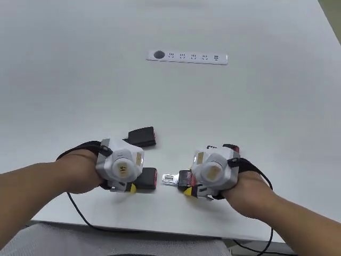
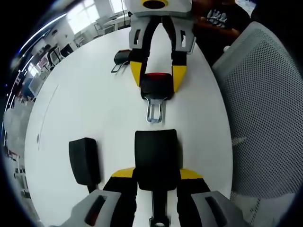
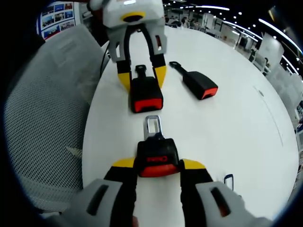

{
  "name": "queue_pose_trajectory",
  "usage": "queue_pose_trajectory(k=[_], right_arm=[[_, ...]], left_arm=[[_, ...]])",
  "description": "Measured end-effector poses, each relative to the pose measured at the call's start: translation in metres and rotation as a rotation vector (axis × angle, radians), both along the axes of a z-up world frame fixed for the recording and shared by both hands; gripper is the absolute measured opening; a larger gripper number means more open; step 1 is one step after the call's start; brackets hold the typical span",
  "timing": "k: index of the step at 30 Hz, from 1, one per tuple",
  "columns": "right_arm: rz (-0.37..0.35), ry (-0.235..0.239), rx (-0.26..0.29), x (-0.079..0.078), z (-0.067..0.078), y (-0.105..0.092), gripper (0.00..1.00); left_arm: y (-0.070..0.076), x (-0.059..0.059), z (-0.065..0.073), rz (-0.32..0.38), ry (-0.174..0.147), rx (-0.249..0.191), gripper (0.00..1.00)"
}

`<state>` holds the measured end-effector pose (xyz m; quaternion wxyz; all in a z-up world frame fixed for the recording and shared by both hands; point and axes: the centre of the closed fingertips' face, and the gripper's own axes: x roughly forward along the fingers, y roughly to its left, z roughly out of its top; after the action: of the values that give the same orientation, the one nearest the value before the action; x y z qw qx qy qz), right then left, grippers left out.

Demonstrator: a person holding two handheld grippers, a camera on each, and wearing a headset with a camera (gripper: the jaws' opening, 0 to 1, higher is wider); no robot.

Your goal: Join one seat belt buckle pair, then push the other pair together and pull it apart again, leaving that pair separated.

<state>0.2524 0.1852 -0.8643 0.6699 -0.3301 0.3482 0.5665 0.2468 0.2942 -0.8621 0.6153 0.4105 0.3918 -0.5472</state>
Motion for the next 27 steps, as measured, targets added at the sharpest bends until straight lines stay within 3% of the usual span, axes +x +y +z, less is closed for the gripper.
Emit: queue_pose_trajectory(k=[7,11,27], right_arm=[[0.019,-0.002,-0.007,-0.004,-0.001,0.016,0.35],[0.032,-0.032,-0.015,-0.003,0.002,0.02,0.35],[0.068,-0.019,0.015,-0.001,0.0,0.027,0.34]], left_arm=[[0.0,0.0,0.0,-0.005,0.001,0.009,0.33],[0.001,0.0,0.0,0.014,-0.001,0.008,0.33],[-0.001,0.0,-0.001,-0.013,0.007,0.011,0.32]])
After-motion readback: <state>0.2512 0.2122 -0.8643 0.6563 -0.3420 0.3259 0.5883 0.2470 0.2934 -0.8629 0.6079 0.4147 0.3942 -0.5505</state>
